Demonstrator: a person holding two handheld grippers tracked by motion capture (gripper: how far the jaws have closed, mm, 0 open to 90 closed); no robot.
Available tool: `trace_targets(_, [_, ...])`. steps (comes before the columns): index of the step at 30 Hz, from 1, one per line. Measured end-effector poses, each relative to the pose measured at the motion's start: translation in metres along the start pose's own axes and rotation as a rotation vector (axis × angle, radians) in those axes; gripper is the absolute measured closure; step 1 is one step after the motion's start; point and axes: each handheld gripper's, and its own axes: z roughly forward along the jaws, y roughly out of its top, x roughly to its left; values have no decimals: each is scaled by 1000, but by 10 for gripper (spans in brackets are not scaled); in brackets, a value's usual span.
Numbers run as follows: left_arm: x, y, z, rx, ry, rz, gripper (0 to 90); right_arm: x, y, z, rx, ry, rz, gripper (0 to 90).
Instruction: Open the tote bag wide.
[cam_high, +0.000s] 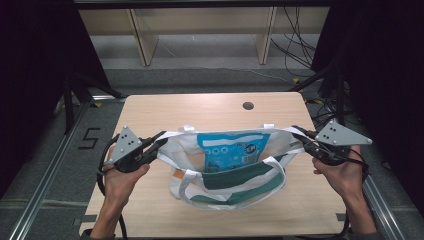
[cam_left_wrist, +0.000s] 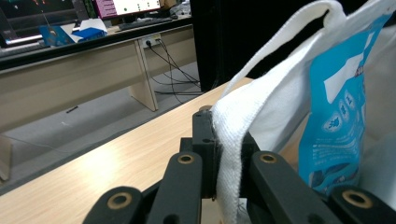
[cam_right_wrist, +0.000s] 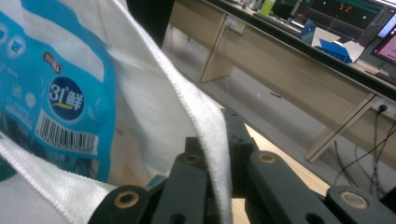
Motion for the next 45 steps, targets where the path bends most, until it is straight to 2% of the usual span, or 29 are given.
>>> trace_targets(2, [3,1,5,0,2,-43,850,-4,-1,5,-20,-6,27,883])
trace_targets(4, [9,8,5,-34,-40,-143,849,-8,3,8,-14,-5,31,883])
trace_targets(5, [11,11,5,-43,-43,-149,847,-12,7,10,-25,-11,46,883])
trace_targets(6, [13,14,7,-31,-18,-98,846,-14,9,12,-32,-15,55,883])
trace_targets(7, [13,14,9,-23,-12,-98,847,-17,12,14,-31,1,63,882])
trace_targets(10, [13,2,15,14,-7,-84,851,-16,8,21,11,-9,49,883])
trace_targets(13, [13,-14,19,46,-34,-87,839,-13,-3,20,36,10,51,882])
trace_targets(16, [9,-18,23,90,-11,-54,838,-11,-12,19,59,12,35,882])
trace_targets(18, [8,-22,28,114,6,-36,839,-10,-16,23,79,-6,25,882])
trace_targets(20, [9,-28,34,136,26,-16,842,-10,-20,27,97,-3,20,882])
trace_targets(23, [10,-40,42,170,21,-25,841,-10,-29,34,116,-4,26,882])
trace_targets(25, [10,-48,46,197,15,-16,835,-10,-34,36,121,-3,22,881])
trace_targets(30, [4,-72,58,267,18,-3,834,-10,-46,40,162,5,19,881])
trace_targets(33, [1,-83,63,295,2,-8,835,-9,-53,42,190,10,6,880])
trace_targets(35, [1,-87,65,305,-9,-20,835,-8,-59,45,203,10,9,880])
trace_targets(36, [1,-89,66,309,-12,-15,836,-7,-61,45,212,13,14,880])
trace_targets(37, [0,-91,67,315,-17,-9,838,-7,-63,46,220,16,-3,880])
trace_targets(38, [-1,-92,67,331,-18,2,839,-6,-65,47,227,11,12,880])
trace_targets(39, [-3,-95,69,330,-19,-7,841,-5,-67,48,233,11,1,880])
trace_targets(40, [-3,-97,69,354,-27,12,841,-4,-68,48,248,12,-2,880])
trace_targets(41, [-3,-100,71,358,-29,5,842,-2,-71,49,252,6,-4,880])
trace_targets(42, [-2,-102,72,368,-36,20,842,-1,-74,50,265,12,-13,880])
trace_targets(44, [-6,-110,74,396,-41,4,843,1,-80,52,286,20,-18,879])
trace_targets(45, [-6,-113,76,403,-53,20,843,1,-85,54,303,32,-29,879])
